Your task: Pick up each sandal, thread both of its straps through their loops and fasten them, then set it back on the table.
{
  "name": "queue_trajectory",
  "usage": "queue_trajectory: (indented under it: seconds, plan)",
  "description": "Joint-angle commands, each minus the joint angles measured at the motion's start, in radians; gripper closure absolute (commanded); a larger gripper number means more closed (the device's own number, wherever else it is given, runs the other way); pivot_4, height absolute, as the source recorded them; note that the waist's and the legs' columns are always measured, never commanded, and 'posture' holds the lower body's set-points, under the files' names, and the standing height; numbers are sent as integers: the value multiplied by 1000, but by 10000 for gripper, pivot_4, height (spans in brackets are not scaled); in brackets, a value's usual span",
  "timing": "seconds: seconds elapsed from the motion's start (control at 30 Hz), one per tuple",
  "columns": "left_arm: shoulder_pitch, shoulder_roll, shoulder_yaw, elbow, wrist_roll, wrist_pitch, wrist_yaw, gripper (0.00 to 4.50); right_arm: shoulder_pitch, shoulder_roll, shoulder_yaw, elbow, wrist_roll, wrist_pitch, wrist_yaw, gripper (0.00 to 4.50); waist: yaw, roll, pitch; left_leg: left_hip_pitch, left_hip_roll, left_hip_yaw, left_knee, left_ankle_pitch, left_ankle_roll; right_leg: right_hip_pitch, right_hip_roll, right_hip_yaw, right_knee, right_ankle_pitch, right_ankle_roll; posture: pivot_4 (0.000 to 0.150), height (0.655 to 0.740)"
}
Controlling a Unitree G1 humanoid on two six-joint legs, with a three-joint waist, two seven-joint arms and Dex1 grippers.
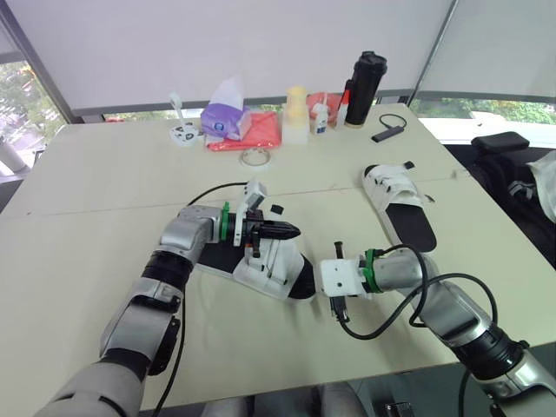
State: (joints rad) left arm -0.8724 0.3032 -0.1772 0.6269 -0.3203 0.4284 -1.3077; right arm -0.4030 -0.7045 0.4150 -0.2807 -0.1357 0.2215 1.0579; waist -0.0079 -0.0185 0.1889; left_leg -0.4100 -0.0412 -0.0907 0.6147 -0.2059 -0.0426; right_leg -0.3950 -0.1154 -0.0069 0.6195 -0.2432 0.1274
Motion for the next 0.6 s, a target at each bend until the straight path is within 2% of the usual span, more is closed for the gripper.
queue_trajectory:
  seconds: [0.03, 0.17, 0.27, 0.5, 0.6]
  plan:
    - [-22, -13, -15, 82, 50, -44, 6, 44903, 15, -6, 5, -8, -8, 11, 7, 45000, 1, 0, 0, 0, 0, 0, 0, 0, 0, 0, 0, 0, 0, 0, 0, 1500, 7400]
    - [-38, -25, -7, 113, 55, -41, -3, 44903, 13, -6, 5, -7, -9, 12, 8, 45000, 1, 0, -1, 2, 0, 0, 1, 0, 0, 3, 0, 0, 0, 0, 0, 1500, 7400]
    - [-50, -32, 4, 135, 61, -43, 12, 34453, 14, -6, 5, -11, -9, 16, 7, 45000, 2, 0, -1, 2, 0, 0, 1, 0, 0, 3, 0, 0, 0, 0, 1, 1500, 7400]
    - [-58, -33, 24, 156, 77, -65, 46, 231, 14, -3, 7, -11, -9, 17, 6, 45000, 3, 0, -1, 2, 0, 0, 1, 0, 0, 3, 0, 0, 0, 0, 1, 1500, 7400]
    - [-60, -32, 36, 168, 95, -127, 90, 231, 15, -4, 6, -12, -8, 16, 6, 45000, 3, 0, -1, 2, 0, 0, 1, 0, 0, 3, 0, 0, 0, 0, 1, 1500, 7400]
